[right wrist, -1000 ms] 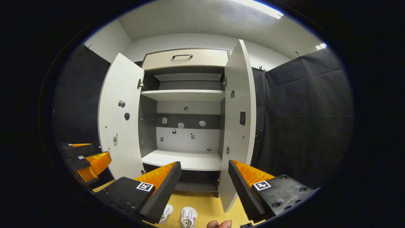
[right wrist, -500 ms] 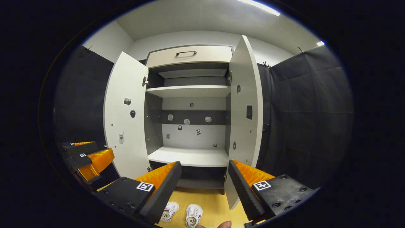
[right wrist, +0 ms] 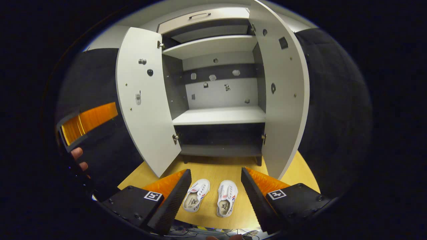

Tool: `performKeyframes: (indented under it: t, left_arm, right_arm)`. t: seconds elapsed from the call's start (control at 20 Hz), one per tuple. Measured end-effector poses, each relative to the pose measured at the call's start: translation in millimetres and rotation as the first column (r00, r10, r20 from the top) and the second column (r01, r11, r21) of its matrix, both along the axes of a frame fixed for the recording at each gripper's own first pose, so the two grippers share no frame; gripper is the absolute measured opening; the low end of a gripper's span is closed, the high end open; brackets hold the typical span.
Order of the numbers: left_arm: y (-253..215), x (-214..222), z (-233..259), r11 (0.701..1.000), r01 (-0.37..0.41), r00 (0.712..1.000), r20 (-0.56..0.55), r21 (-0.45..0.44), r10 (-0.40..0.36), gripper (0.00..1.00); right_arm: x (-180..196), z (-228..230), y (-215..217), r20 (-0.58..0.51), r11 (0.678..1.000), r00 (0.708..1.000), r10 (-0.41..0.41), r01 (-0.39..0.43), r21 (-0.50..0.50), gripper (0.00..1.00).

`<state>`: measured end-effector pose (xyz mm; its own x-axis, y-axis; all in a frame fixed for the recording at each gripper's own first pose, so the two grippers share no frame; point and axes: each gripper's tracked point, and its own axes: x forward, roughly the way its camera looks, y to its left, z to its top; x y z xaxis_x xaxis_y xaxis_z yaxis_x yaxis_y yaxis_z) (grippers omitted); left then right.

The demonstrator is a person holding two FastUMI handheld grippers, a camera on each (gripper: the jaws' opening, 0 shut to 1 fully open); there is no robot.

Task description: Grab one shoe with the right hand and put it into the shoe cabinet, grab the other shoe with the left hand and put it into the shoe cabinet; then close the right door with the right hand and the left door with the left hand.

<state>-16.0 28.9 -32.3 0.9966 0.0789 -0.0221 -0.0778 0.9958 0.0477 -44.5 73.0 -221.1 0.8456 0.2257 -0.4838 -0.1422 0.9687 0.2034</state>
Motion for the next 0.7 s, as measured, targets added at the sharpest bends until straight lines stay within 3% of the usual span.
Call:
performKeyframes:
  t: [0.2,0.45,0.6,0.7]
  left_arm:
    - [9.6,-2.6,-16.8,0.999,-0.040,0.999,-0.020,-0.019,0.040,0.95]
    - [19.8,-6.3,-37.3,0.997,-0.070,0.996,-0.062,-0.032,0.068,0.95]
    - [27.1,-4.7,-46.0,0.996,-0.086,0.993,-0.077,-0.019,0.085,0.95]
    - [30.9,-3.9,-50.4,0.995,-0.096,0.992,-0.085,-0.018,0.094,0.95]
  right_arm:
    - [-17.2,-74.8,11.2,-0.149,0.999,0.988,0.044,-0.044,0.002,0.98]
    - [-13.9,-149.4,27.0,-0.238,0.996,0.968,0.082,-0.072,0.048,0.96]
    - [-8.7,-197.4,30.9,-0.294,0.996,0.953,0.069,-0.051,0.070,0.88]
    - [-4.4,-230.5,25.3,-0.327,0.999,0.944,0.037,-0.024,0.043,0.67]
